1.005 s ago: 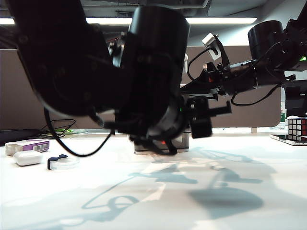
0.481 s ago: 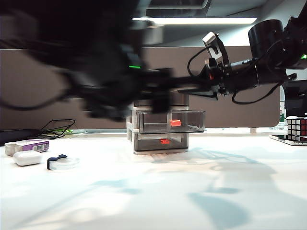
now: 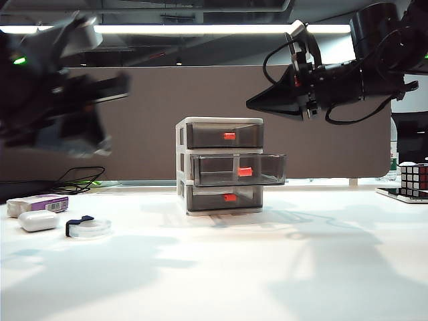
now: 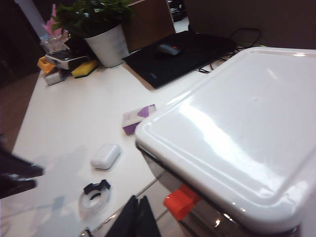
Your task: Open the second layer of the drawer on the table, pick up the transparent tape on the table and put it in, and finally close the drawer.
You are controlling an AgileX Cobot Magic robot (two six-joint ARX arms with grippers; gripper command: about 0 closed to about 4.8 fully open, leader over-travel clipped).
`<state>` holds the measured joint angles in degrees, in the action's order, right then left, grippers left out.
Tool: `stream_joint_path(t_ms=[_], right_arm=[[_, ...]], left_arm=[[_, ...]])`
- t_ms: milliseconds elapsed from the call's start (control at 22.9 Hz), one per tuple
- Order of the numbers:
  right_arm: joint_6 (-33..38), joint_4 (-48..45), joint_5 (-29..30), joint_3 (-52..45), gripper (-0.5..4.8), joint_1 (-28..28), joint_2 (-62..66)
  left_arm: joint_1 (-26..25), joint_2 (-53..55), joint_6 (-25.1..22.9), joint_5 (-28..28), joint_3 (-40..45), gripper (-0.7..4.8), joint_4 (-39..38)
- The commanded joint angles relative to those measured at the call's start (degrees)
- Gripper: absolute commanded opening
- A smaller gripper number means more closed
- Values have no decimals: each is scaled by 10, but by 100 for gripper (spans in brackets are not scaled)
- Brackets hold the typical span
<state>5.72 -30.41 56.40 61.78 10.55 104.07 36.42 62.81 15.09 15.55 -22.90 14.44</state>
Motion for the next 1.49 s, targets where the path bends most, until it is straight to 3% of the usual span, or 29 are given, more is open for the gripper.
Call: stream_joint_path(t_ms=[44,218,306,349,437,524,568,786,1136,1485], right_arm=[[17,6,27,2,-5,0,-11],[22,13,44,2,-5,1,-17],[23,17,45,2,-5,1,-18],[23,19,53,2,-5,1,-18],[26,23,53,2,-5,4,-18],[27,23,55,2,-5,5,-18],[27,23,55,2,-5,5,-18],[27,24,68,2,-5,5,-18],[26,28,67,1,-5,5,-18],[22,28,66,1,-5,5,-18]], left_arm=[[-95,-2,-19,-173,-2,116,-17],[-192,5,-106,-294,-2,157,-29],[-223,8,-229,-355,-2,236,-32],[-228,8,-308,-363,-1,287,-37],[-228,9,-393,-362,-2,345,-37],[-228,19,-454,-353,-2,362,-35],[-230,41,-468,-341,-2,438,-23],[-230,141,-460,-342,-2,462,42],[-230,251,-393,-336,-3,461,185],[-229,295,-337,-338,-6,457,214]])
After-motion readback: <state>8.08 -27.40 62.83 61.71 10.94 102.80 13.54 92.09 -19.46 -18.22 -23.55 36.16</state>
